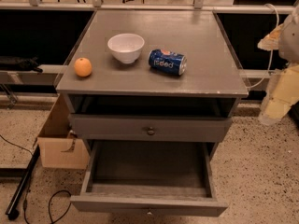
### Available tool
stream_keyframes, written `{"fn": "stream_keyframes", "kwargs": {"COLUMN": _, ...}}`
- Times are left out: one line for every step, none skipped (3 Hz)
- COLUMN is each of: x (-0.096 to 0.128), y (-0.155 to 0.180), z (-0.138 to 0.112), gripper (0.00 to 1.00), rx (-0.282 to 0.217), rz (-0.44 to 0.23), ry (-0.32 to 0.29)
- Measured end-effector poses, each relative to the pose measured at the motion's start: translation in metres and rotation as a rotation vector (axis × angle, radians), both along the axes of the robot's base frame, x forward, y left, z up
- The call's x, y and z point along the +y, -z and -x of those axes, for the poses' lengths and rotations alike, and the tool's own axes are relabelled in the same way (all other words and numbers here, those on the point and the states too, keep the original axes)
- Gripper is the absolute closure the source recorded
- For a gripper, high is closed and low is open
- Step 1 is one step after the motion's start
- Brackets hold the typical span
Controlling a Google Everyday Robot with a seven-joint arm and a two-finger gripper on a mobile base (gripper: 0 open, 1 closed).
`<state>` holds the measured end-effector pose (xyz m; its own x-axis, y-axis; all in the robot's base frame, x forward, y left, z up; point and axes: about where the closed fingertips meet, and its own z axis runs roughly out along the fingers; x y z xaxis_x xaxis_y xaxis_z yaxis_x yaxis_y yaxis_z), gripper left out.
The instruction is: Close middle drawer
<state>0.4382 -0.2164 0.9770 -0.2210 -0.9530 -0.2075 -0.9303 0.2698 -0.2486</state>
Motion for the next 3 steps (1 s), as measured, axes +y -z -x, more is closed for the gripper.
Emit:
{"fn": "stream_keyframes", "kwargs": {"x": 0.0, "y": 0.0, "z": 0.0, "gripper": 0.0, "rx": 0.0, "rz": 0.0, "ry": 0.0}}
{"fn": "stream_keyframes", "kwargs": {"x": -0.002, "y": 0.004, "z": 0.007, "gripper": 0.0, "rx": -0.013, "rz": -0.077, "ry": 0.019}}
{"fn": "stream_keyframes", "kwargs": {"x": 0.013, "y": 0.038, "z": 0.05, "gripper": 0.0, "rx": -0.006, "rz": -0.174, "ry": -0.005}}
